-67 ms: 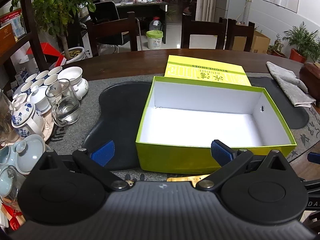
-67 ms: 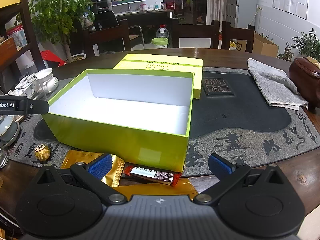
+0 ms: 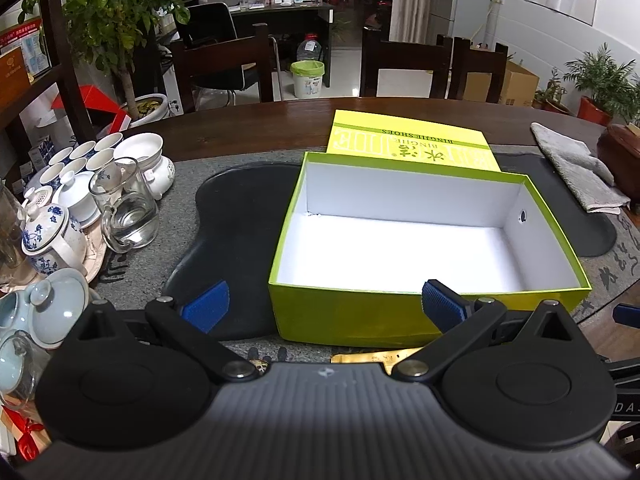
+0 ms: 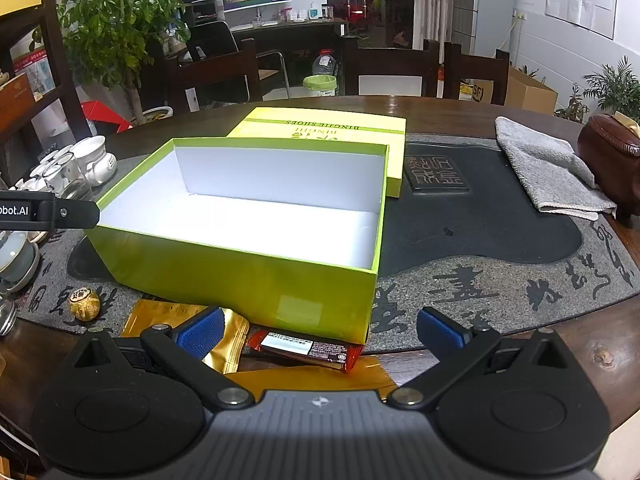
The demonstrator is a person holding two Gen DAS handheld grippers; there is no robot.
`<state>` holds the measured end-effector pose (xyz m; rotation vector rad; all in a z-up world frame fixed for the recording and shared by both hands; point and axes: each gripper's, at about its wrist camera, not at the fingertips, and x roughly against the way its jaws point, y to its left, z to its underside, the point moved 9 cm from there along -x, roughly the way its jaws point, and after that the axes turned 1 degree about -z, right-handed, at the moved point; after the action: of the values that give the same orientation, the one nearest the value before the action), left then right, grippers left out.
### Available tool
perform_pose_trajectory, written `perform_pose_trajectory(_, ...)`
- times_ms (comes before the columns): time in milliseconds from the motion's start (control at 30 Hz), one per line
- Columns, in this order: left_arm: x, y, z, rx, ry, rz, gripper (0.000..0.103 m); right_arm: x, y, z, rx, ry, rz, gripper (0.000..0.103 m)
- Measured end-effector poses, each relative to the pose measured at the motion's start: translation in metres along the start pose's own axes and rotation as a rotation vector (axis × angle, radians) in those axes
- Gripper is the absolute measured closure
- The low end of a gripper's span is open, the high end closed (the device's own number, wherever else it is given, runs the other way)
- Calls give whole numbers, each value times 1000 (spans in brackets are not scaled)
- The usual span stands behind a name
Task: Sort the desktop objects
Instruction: 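Move the right tool toward the white bubble-wrapped packet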
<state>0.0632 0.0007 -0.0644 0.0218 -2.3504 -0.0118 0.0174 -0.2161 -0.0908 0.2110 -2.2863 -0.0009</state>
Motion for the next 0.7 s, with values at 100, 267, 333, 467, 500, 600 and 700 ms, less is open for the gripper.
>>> perform_pose_trajectory(100,0,-2,1,-16,-3,-7,0,-1,1,1,0,0,0,0)
perform_pose_trajectory(267,1,-4,4,-4,4,15,0,-2,3,4,0,0,1,0)
perform_pose_trajectory(333,1,-4,7,-6,6,23,0,-2,3,5,-1,0,1,0)
perform_pose_trajectory(467,0,-9,13,-21,20,23,0,0,3,5,9,3,1,0)
perform_pose_trajectory(500,0,-10,14,-26,24,23,0,0,3,5,12,4,1,0)
perform_pose_trajectory(600,-1,-13,17,-33,32,30,0,1,3,5,12,6,-1,0)
perform_pose_trajectory(700,-1,-15,19,-40,41,37,0,1,2,6,11,8,-3,0)
